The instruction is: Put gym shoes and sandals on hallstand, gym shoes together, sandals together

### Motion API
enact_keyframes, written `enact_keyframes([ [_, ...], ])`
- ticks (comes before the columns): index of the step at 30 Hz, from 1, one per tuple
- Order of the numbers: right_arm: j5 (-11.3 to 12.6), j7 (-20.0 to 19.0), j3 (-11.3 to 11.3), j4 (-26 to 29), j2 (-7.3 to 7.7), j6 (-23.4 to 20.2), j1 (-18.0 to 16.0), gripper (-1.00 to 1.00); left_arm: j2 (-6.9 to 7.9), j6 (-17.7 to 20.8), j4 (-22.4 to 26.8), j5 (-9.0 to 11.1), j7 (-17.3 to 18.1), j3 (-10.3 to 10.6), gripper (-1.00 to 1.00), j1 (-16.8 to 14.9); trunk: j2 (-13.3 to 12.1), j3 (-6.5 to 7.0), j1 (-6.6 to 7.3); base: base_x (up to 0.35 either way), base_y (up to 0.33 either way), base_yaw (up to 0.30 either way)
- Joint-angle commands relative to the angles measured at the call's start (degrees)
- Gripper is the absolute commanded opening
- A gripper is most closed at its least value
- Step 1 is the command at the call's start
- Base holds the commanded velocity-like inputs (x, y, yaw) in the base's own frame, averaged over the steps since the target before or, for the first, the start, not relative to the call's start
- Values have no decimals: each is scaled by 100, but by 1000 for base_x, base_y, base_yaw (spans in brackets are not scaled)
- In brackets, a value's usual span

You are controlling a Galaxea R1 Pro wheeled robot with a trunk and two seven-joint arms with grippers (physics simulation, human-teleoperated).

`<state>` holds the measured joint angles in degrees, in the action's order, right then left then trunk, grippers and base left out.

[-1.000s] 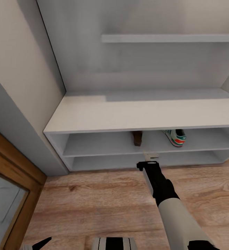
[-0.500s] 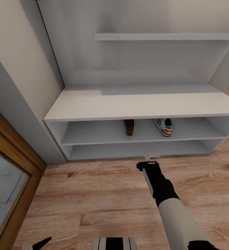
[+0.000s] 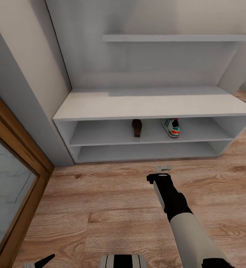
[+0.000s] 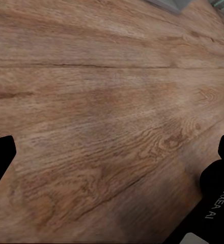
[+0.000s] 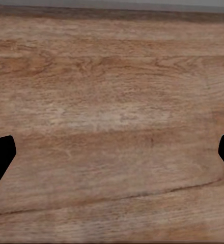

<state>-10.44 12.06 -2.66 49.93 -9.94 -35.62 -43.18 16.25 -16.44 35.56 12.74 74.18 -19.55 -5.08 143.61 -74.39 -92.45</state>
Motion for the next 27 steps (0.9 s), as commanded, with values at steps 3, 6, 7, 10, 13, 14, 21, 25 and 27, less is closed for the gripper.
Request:
enact_keyframes([
  [3, -59, -19, -12, 2, -6, -33, 2, 100, 1, -35, -5, 9, 17, -5, 100, -3, 2, -4, 3, -51, 0, 0],
  [6, -61, -19, -9, 0, -6, -33, 2, 100, 1, -35, -5, 9, 17, -5, 100, -7, 2, -4, 3, -26, 0, 0],
  [7, -61, -19, -8, 0, -6, -33, 2, 100, 1, -35, -5, 9, 17, -5, 100, -8, 2, -4, 3, -17, 0, 0],
  [10, -62, -19, -7, -1, -6, -33, 6, 100, 4, -35, -5, 9, 17, -5, 100, -10, 2, -4, 3, -10, 0, 0],
  [13, -69, -24, -12, -6, -6, -26, 22, 100, 9, -35, -5, 3, 16, -5, 100, -11, 2, -4, 3, -3, 0, 0],
  [14, -66, -27, -14, -70, -6, -7, 83, 100, 10, -35, -5, 2, 15, -3, 100, -7, 2, -3, 3, 0, 0, -42],
  [21, -65, -40, -15, -306, -6, 7, 163, 100, 10, -35, -36, -9, 6, -4, 100, -6, 2, 9, 3, 0, 0, -44],
  [25, -57, -52, -15, -985, -6, 369, 203, 100, 11, -38, -62, -15, -30, -5, 100, -4, 2, 10, 3, 0, 0, -10],
  [27, -60, -64, -15, -1514, -6, 904, 209, 100, 15, -36, -70, -16, -71, -5, 100, -3, 2, 10, 3, 0, 0, -3],
])
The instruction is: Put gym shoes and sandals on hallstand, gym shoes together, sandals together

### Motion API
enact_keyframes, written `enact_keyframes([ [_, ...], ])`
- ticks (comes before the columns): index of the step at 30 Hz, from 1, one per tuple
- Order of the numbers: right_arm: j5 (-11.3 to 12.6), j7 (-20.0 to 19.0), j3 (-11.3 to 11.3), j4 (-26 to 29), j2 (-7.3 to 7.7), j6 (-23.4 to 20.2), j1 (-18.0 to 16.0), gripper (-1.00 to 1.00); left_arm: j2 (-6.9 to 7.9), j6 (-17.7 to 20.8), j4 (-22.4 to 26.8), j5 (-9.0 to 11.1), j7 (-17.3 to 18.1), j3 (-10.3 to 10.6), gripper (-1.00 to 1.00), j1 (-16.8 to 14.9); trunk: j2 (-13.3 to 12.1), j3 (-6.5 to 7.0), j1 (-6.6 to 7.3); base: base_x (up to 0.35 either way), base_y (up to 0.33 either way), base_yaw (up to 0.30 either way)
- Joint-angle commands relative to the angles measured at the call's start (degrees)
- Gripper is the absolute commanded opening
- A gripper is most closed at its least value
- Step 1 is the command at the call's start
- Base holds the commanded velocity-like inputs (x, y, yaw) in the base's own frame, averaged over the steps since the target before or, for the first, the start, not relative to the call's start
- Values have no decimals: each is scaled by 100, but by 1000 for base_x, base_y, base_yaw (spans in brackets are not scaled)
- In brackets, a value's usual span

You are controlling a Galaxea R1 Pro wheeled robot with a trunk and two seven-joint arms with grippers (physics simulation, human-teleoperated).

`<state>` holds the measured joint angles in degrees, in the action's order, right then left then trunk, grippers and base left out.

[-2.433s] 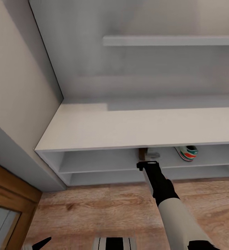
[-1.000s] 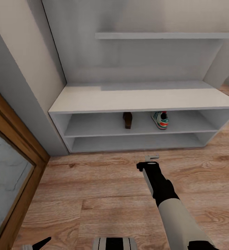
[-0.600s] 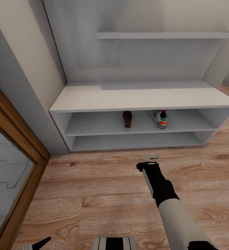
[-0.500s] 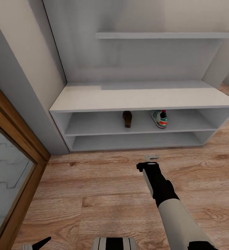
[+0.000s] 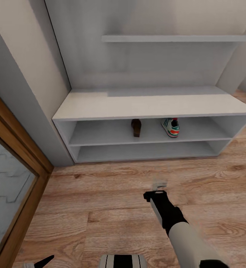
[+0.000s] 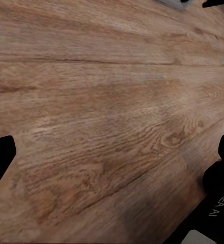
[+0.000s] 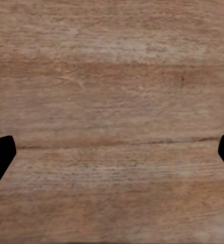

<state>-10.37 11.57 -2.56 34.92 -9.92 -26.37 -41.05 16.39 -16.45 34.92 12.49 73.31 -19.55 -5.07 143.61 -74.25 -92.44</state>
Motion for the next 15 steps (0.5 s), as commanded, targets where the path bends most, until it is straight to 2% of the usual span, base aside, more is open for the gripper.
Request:
enact_keyframes([
  [1, -69, -23, -25, -436, -8, 423, -1, 100, 2, -34, -9, 7, -5, -5, 100, -3, 2, -4, 2, 0, 0, 0],
  [6, -75, -35, -23, -1118, -8, 1107, 0, 100, 4, -33, -12, -3, -25, -5, 100, -3, -5, 107, 15, 0, 0, 0],
  [7, -78, -123, -19, -1588, 47, 1564, 1, 100, 4, -33, -20, -10, -94, -5, 100, -3, -6, 129, 17, 0, 0, 0],
  [9, -82, -301, -18, -1876, 158, 1827, 1, 100, 4, -29, -25, -14, -210, -5, 100, -3, -9, 174, 22, 0, 0, 0],
  [15, -81, -907, -18, -2338, 460, 2225, 1, 100, -4, -31, -28, -21, -609, 1, 100, -3, -17, 307, 38, 0, 0, 0],
])
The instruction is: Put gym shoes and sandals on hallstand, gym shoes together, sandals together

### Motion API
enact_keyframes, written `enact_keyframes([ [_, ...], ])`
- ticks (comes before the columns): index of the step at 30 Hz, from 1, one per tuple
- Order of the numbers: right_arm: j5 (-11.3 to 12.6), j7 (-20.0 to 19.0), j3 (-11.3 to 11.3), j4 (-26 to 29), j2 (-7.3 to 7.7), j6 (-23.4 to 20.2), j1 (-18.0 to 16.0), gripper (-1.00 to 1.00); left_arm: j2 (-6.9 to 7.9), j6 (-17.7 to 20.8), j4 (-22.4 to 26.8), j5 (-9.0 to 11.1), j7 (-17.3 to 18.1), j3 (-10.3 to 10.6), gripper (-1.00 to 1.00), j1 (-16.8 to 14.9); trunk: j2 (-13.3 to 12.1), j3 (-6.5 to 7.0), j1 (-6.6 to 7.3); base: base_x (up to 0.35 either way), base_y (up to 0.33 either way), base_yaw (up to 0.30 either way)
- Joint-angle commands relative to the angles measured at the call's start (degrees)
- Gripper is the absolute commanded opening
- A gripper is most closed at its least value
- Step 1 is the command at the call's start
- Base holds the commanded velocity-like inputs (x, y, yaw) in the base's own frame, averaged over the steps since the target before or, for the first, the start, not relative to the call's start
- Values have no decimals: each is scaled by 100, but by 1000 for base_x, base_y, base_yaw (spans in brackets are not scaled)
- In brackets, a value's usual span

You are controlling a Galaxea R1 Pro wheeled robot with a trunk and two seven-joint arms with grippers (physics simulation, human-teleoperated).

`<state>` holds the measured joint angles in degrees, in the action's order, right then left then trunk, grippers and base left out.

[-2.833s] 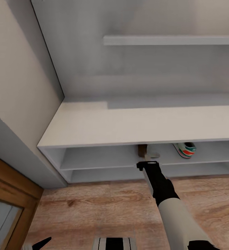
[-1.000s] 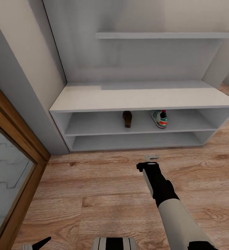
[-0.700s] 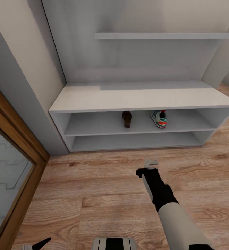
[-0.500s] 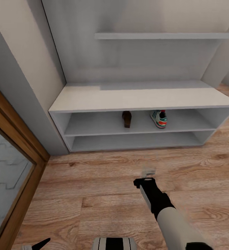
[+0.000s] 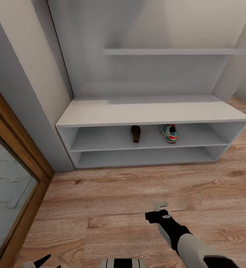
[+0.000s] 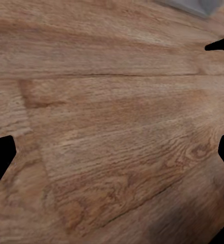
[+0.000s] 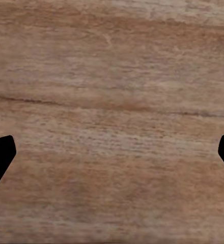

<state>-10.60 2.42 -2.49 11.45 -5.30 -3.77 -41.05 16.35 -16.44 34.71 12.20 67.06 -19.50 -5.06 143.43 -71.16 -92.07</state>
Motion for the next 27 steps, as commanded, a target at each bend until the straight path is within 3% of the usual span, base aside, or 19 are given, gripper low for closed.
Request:
enact_keyframes([
  [1, -56, -595, -26, -309, 315, 229, 2, 100, -24, -35, -8, 3, -353, 2, 100, -4, 0, 19, 3, 0, 0, -120],
  [4, -57, -792, -24, -429, 446, 306, 5, 100, -34, -35, -11, 2, -499, 0, 100, -4, -4, 85, 11, 0, 0, -170],
  [5, -58, -899, -24, -573, 556, 353, 11, 100, -41, -35, -14, 4, -714, 0, 100, -4, -5, 108, 14, 0, 0, -227],
  [8, -61, -960, -25, -745, 640, 459, 76, 100, -48, -35, -19, 8, -1065, -1, 100, -4, -9, 174, 22, 0, 0, -242],
  [15, -59, -1012, -30, -885, 869, 1499, 598, 100, -110, -42, -297, 48, -2032, 0, 100, -4, -19, 329, 40, 0, 0, -261],
  [22, -56, -1005, -24, -893, 910, 2042, 1084, 100, -387, -50, -371, -14, -2642, 39, 100, -4, -300, 455, 193, 0, 0, -265],
  [27, -56, -994, -24, -901, 914, 2546, 1272, 100, -567, -50, -375, -166, -2933, 57, 100, -4, -500, 545, 303, 0, 0, -266],
])
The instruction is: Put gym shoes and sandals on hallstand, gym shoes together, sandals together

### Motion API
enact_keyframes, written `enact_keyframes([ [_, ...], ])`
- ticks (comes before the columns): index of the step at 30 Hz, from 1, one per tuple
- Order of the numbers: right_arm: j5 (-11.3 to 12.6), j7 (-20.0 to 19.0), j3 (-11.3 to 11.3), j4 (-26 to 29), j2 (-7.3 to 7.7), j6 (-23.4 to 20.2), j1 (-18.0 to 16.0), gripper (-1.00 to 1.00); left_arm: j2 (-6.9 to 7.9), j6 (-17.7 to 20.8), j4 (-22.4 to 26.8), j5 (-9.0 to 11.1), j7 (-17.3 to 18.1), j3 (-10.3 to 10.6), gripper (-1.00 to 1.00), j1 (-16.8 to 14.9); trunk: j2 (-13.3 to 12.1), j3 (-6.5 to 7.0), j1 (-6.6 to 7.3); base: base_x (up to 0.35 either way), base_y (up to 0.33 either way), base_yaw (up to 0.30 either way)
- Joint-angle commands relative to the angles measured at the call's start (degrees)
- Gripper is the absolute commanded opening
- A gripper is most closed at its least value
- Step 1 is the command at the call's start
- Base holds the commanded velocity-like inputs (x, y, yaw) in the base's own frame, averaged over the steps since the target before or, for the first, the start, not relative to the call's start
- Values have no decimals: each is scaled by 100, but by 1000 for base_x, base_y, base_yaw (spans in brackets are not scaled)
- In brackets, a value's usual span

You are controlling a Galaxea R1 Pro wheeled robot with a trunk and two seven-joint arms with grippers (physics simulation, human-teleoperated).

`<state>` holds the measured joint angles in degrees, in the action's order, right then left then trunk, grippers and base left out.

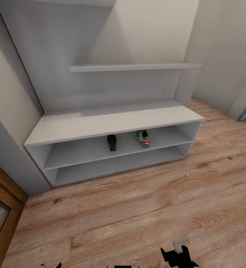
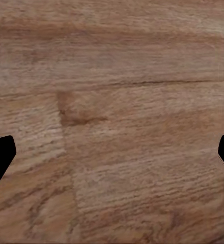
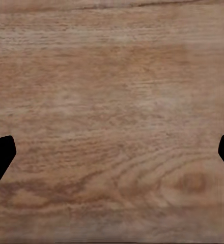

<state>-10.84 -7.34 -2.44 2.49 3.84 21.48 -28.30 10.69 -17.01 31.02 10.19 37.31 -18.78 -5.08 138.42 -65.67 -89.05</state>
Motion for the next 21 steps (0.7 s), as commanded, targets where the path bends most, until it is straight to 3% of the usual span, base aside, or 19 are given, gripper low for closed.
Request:
enact_keyframes([
  [1, -32, -13, -29, -8, 1, 189, 62, 100, -78, 6, 4, -60, -82, -13, 100, -2, -40, 14, 24, 0, 0, -266],
  [2, -32, -13, -29, -8, 1, 189, 62, 100, -78, 6, 4, -60, -82, -13, 100, -2, -80, 32, 46, 0, 0, -266],
  [3, -32, -2, -34, -5, 2, 416, 181, 100, -188, 5, 19, -257, -479, -15, 100, -2, -120, 50, 68, 0, 0, -266],
  [11, -25, 9, -40, -6, 3, 517, 239, 100, -250, 5, -6, -361, -1095, -13, 100, -2, -441, 194, 243, 0, 0, -266],
  [21, -23, 13, -54, -5, 3, 531, 248, 100, -256, 1, -23, -376, -1255, -18, 100, -2, -842, 373, 463, 0, 0, -266],
])
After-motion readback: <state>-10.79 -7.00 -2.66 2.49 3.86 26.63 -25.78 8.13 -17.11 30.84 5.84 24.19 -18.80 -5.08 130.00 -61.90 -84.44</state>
